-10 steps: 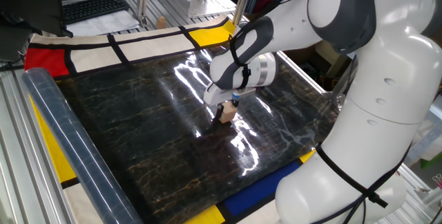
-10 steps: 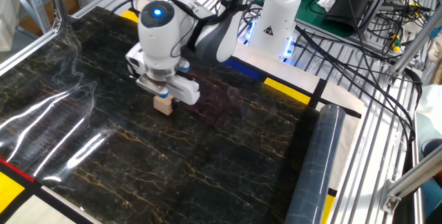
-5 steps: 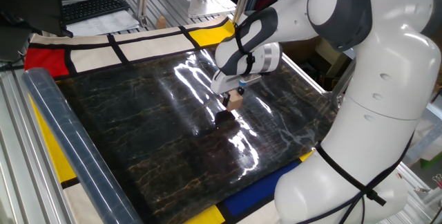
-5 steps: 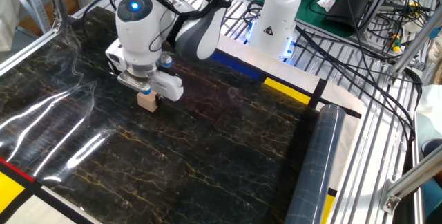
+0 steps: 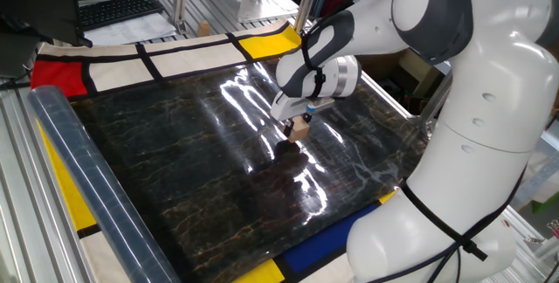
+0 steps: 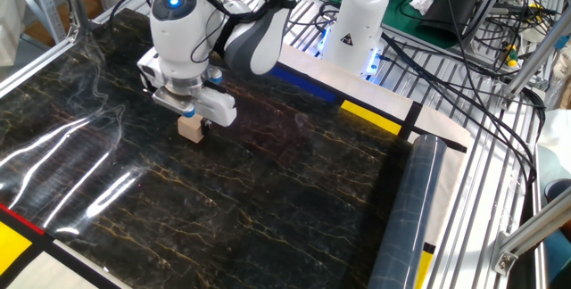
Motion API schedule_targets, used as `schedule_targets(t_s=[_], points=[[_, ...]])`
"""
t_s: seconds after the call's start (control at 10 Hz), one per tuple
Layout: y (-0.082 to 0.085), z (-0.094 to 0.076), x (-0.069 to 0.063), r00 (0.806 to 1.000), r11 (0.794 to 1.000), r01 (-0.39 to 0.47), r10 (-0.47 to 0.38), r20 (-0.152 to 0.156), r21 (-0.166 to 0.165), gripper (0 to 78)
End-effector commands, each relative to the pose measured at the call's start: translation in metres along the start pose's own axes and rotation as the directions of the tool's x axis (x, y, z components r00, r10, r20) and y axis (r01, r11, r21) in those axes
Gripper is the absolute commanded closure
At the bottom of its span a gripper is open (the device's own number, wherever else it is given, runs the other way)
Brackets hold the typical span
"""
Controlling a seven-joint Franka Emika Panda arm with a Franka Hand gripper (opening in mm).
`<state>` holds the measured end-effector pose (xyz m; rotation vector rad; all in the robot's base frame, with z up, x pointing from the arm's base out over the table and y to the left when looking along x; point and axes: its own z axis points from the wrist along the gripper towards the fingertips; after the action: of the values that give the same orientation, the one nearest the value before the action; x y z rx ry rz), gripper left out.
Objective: Hold a small block with the gripper and sweep it from left to right on the table
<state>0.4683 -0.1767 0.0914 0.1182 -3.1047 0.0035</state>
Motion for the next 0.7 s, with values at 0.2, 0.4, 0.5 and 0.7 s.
schedule_targets(t_s=[0.2,0.4,0.5,0.7], points=[[0.0026,-0.0006,0.0017,0.999,0.999,-0.033,0.032,0.028,0.005,76.4],[0.0026,-0.0006,0.0017,1.0,1.0,-0.02,0.02,0.023,0.012,76.4],[0.0026,-0.0006,0.0017,1.0,0.999,0.022,-0.023,0.017,0.029,76.4],[0.0026,-0.0006,0.0017,0.999,0.999,0.043,-0.043,0.022,0.023,76.4]])
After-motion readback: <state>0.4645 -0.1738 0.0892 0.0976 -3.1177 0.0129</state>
